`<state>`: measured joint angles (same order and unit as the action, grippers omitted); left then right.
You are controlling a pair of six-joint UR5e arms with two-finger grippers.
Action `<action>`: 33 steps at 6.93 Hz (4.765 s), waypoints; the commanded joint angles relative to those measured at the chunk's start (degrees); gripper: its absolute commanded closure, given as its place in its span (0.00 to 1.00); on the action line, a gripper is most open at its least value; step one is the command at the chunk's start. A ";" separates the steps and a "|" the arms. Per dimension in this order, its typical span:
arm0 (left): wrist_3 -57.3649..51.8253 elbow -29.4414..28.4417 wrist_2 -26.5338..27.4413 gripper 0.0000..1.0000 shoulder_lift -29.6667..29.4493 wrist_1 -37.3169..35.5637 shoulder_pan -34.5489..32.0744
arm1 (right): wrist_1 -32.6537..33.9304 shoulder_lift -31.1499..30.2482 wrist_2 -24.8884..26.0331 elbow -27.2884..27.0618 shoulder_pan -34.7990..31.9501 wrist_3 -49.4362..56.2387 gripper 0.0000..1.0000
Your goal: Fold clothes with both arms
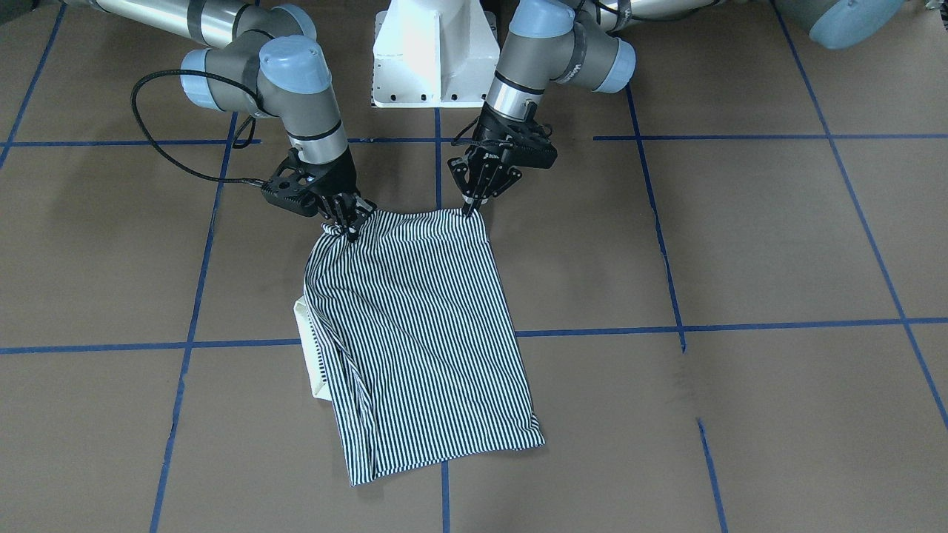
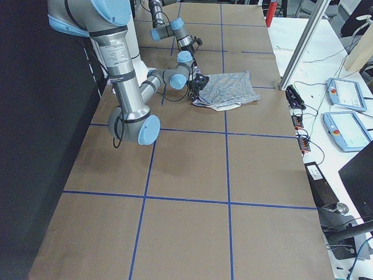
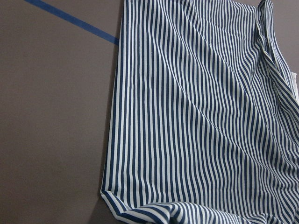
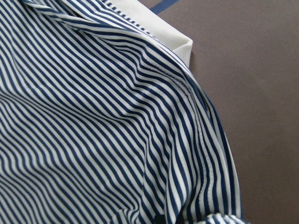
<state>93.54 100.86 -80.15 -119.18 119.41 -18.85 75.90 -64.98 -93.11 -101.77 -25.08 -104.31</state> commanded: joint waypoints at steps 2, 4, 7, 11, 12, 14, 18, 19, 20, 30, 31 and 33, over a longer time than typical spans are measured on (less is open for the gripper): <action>-2.84 13.08 -2.53 1.00 3.08 -8.25 -0.32 | 11.94 -0.67 3.54 -17.43 3.96 -4.92 1.00; -2.49 25.03 -8.16 1.00 2.73 -20.03 -0.32 | 21.01 -0.15 4.61 -27.39 7.22 -5.63 1.00; -3.54 18.36 -8.44 1.00 -2.77 -22.20 -5.82 | 20.69 1.07 7.23 -21.12 4.89 -2.85 1.00; -10.22 -3.50 -11.70 1.00 -12.91 -13.13 -15.33 | 20.60 8.80 6.63 -6.65 -4.79 2.00 1.00; -10.31 -9.31 -11.70 1.00 -14.66 -9.58 -15.60 | 16.77 10.65 6.72 -1.20 -5.76 2.01 1.00; -11.71 -16.02 -11.61 1.00 -15.56 -4.92 -15.61 | 7.28 12.41 6.72 9.36 -7.26 3.05 1.00; -11.80 -22.90 -11.61 1.00 -16.09 -0.49 -15.52 | 4.17 14.62 6.45 16.60 -7.62 4.03 1.00; -11.80 -22.91 -11.61 1.00 -16.09 -0.49 -15.43 | 2.77 14.62 6.45 16.61 -7.71 5.34 1.00; -11.71 -22.91 -11.61 1.00 -16.09 -0.49 -15.43 | 2.15 14.53 6.19 16.61 -8.32 5.61 1.00; -27.91 -22.65 -21.47 0.00 -11.81 4.58 -21.11 | 2.58 16.97 2.43 17.22 -10.61 17.63 0.00; -33.45 -22.21 -24.58 0.00 -8.47 8.17 -23.75 | 2.76 18.56 2.41 17.14 -10.17 18.09 0.00; -33.95 -22.46 -24.88 0.00 -7.74 9.18 -25.45 | 2.85 18.58 4.76 16.87 -6.42 25.95 0.00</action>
<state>60.52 78.42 -104.30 -127.59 127.80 -43.27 78.69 -46.56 -90.01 -84.76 -34.20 -83.42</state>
